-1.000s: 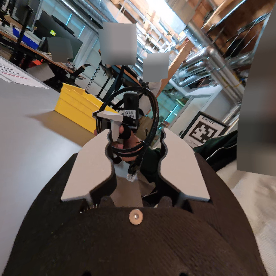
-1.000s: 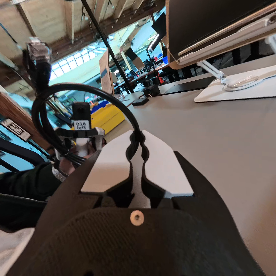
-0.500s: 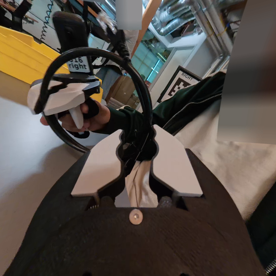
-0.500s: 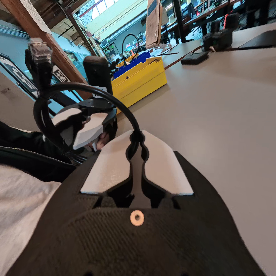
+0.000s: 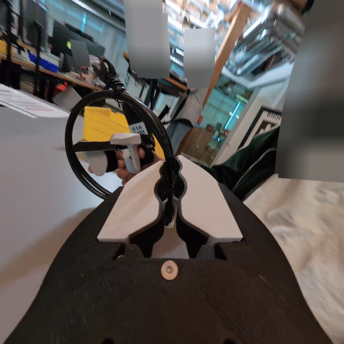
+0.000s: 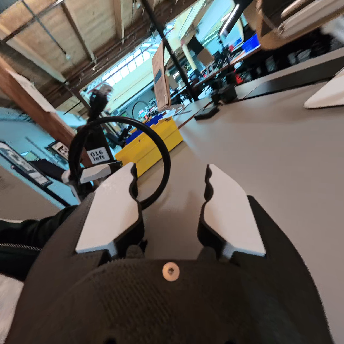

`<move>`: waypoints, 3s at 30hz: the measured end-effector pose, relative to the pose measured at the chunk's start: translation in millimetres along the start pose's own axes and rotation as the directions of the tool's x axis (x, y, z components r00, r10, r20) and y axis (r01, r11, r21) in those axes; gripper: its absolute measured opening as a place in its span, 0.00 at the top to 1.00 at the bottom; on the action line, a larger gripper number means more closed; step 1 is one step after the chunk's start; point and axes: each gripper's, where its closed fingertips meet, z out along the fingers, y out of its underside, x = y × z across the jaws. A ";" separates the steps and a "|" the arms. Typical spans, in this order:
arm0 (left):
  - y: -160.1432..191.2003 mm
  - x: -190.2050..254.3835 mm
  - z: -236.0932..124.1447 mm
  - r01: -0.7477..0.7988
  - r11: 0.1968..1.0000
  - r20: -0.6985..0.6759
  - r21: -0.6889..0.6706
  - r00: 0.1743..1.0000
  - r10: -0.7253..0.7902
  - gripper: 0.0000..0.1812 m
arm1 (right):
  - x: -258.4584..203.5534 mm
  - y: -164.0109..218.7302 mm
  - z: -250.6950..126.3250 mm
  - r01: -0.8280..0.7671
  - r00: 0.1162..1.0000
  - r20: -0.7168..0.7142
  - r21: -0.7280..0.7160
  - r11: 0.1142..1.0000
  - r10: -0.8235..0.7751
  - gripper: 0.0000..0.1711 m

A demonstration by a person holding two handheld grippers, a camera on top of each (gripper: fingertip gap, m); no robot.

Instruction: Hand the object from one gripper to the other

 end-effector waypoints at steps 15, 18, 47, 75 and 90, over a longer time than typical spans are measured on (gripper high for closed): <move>-29.8 -31.6 -39.7 0.394 0.884 -0.137 0.251 0.919 -0.371 0.95 | -69.2 65.4 21.3 0.774 0.633 0.231 -0.172 0.609 -0.739 0.73; -20.3 -35.2 -36.1 0.421 0.886 -0.113 0.195 0.907 -0.406 0.95 | -61.2 79.6 22.8 0.872 0.480 0.236 -0.236 0.430 -0.845 0.74; -21.3 -49.9 -37.7 0.475 0.836 -0.108 0.274 0.879 -0.464 0.77 | -80.7 55.6 22.3 0.774 0.632 0.215 -0.126 0.621 -0.745 0.97; 9.9 -78.7 -37.2 -0.185 0.966 0.454 -0.181 0.856 0.249 0.94 | -149.7 59.0 8.5 0.230 0.769 0.631 -0.126 0.965 -0.101 0.96; -22.9 -88.2 -71.1 -0.020 0.987 0.463 0.161 0.885 -0.058 0.95 | -112.5 28.2 15.8 0.113 0.880 0.465 -0.005 0.994 -0.098 0.68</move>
